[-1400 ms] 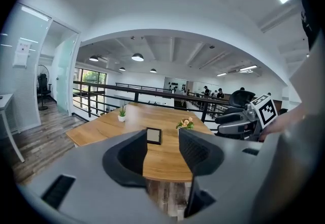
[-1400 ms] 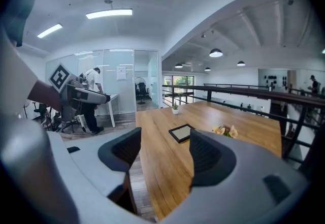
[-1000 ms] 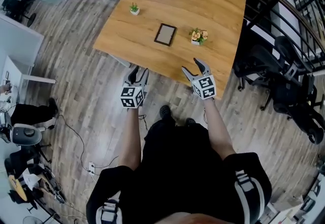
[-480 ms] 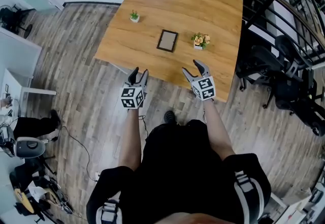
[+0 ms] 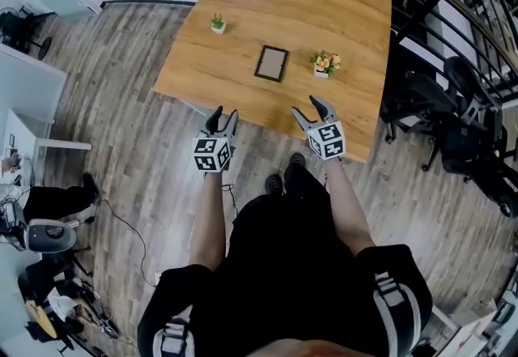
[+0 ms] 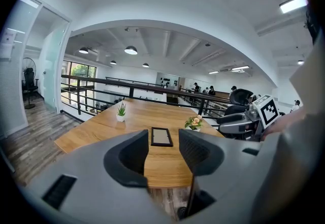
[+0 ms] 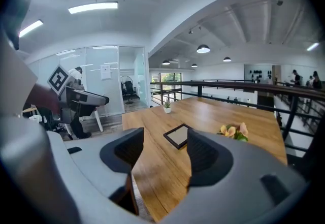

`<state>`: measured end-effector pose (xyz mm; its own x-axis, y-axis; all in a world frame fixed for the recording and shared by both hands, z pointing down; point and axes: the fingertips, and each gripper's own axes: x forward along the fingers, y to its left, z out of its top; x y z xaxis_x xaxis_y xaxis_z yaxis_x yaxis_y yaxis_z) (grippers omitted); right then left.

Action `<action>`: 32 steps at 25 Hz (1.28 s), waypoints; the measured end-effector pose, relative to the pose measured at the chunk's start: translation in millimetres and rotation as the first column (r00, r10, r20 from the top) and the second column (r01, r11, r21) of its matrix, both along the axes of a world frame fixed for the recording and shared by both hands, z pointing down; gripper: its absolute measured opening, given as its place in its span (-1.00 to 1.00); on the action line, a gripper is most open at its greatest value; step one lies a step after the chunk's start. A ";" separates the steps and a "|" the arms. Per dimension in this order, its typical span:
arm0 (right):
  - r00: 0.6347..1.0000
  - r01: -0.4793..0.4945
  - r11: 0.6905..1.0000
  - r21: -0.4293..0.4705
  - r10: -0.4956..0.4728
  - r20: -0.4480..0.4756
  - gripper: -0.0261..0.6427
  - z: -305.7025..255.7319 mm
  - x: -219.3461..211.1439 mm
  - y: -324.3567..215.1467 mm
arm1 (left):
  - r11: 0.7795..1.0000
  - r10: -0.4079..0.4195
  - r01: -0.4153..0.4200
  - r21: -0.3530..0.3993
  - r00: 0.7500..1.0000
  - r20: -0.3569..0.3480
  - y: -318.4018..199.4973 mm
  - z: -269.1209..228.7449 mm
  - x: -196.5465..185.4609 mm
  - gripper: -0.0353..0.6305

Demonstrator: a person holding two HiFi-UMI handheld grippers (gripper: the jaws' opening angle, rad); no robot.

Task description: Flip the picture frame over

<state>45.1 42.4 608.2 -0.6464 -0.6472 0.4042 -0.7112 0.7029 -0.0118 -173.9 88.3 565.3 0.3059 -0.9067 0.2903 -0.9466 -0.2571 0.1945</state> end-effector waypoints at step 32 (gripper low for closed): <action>0.994 0.110 0.989 -0.101 -0.109 0.017 -0.17 28.8 -30.6 -116.3 | 0.988 -0.126 0.125 -0.092 0.992 -0.003 -91.5 21.4 -13.6 -0.30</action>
<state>14.6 -73.9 637.0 -0.7160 -0.5282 0.4564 -0.6293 0.7714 -0.0945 -187.5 -3.2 586.7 0.1943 -0.9079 0.3715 -0.9683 -0.1170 0.2206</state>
